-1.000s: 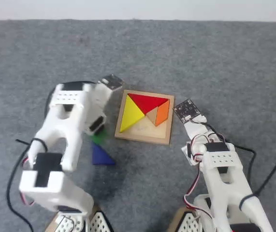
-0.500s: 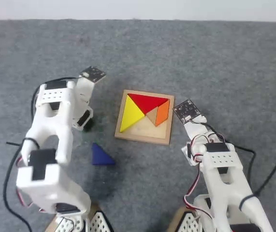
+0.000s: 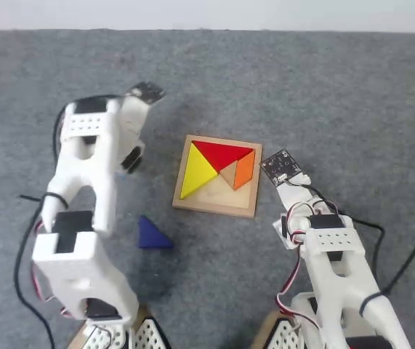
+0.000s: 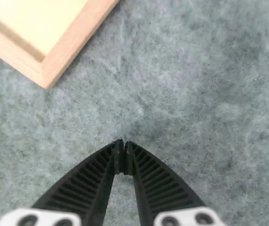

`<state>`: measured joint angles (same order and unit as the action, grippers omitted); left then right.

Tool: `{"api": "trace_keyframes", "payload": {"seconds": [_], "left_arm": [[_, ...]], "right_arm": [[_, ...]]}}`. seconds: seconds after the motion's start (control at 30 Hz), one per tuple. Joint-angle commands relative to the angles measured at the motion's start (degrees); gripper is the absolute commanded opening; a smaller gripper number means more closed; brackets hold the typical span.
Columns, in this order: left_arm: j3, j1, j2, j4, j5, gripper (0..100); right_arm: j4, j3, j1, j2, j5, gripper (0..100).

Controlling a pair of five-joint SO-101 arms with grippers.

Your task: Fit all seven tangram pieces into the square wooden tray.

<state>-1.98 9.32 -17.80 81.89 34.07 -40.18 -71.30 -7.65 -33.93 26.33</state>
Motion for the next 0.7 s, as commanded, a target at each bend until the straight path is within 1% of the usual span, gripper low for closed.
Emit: {"api": "trace_keyframes", "payload": {"seconds": [0.0,0.23,0.33,0.43,0.67], "left_arm": [[8.8,-9.3,2.0,8.4,-2.0,1],[8.9,-28.7,-1.1,11.7,-1.8,1],[9.1,-34.1,-3.2,10.5,-2.0,1],[9.1,-35.7,-5.9,8.0,-2.0,1],[9.3,-35.3,-12.4,4.2,-2.0,2]], "right_arm": [[1.0,0.4,0.6,-1.6,0.5,2.3],[1.0,0.3,0.6,-1.6,0.4,2.3],[1.0,0.3,0.6,-1.6,0.4,2.3],[1.0,0.3,0.6,-1.6,0.4,2.3],[1.0,0.3,0.6,-1.6,0.4,2.3]]}}
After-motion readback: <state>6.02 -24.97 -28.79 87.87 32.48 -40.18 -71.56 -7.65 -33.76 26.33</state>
